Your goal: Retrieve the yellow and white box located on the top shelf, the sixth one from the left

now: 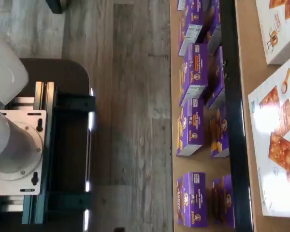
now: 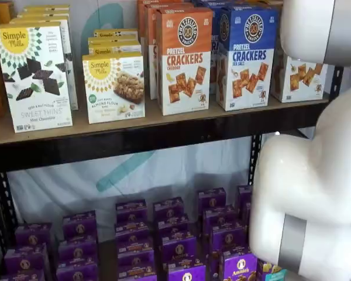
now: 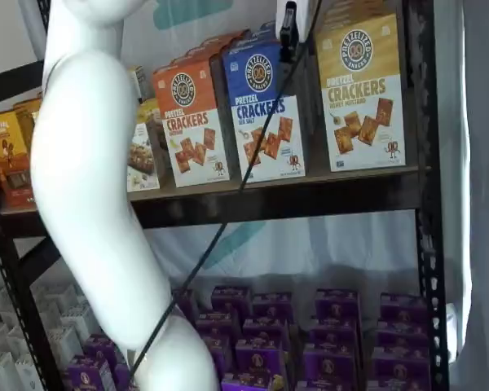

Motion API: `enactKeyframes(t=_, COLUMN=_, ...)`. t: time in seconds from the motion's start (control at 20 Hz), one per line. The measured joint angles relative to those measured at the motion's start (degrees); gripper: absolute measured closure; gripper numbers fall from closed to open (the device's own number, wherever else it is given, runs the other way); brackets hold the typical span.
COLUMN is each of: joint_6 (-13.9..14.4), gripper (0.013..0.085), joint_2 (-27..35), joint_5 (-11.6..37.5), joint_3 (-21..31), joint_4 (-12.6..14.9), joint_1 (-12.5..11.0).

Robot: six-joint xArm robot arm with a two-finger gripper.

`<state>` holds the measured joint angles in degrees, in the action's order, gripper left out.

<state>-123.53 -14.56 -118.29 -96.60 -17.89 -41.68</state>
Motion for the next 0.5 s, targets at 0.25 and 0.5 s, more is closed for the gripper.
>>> enactKeyframes(t=0.25, joint_6=-0.42, gripper=0.0130, joint_2=-1.78, joint_5=1.11, joint_3=2.48, joint_4=4.67, joint_1=2.11)
enactKeyframes(t=0.5, joint_6=-1.17, gripper=0.0130, joint_2=-3.84, joint_5=3.74, joint_3=5.58, joint_4=2.48, joint_1=0.48)
